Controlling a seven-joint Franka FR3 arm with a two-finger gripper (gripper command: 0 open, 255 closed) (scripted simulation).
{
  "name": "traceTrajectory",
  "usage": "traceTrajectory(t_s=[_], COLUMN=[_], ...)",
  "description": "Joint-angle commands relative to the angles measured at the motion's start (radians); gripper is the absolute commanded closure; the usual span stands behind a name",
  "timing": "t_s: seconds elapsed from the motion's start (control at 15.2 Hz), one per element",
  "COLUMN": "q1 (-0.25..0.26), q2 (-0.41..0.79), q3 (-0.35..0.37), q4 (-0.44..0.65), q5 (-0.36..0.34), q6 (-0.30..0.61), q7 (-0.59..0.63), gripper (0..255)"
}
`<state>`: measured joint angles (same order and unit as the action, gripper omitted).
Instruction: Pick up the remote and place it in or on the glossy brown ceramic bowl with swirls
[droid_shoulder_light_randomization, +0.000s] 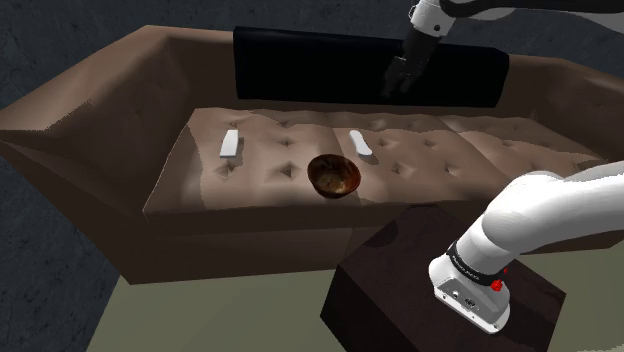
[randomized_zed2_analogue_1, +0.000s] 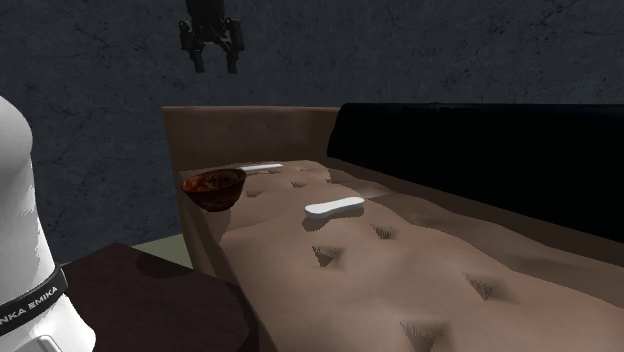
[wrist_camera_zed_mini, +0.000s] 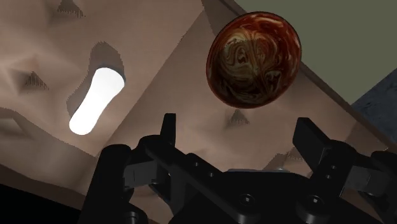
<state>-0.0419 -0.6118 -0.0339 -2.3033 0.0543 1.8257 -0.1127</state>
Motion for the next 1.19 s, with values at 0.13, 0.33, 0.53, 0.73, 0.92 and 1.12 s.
traceTrajectory(t_s=[0.13,0.33,0.53,0.73,0.92,1.12], q1=[-0.021,-0.037,-0.051,-0.065,-0.078,-0.092], q2=[0.127,0.225,0.327,0.43,0.535,0.64], q3=[-0.013,-0.026,-0.04,-0.055,-0.071,-0.086], q4=[0.005,0.025,0.055,0.093,0.139,0.194], q5=[-0.005,-0.007,-0.007,-0.003,0.004,0.014], q6=[0.103,0.165,0.221,0.27,0.311,0.346], q7=[0.021,0.033,0.045,0.055,0.064,0.071], gripper=[0,0,0,0,0,0])
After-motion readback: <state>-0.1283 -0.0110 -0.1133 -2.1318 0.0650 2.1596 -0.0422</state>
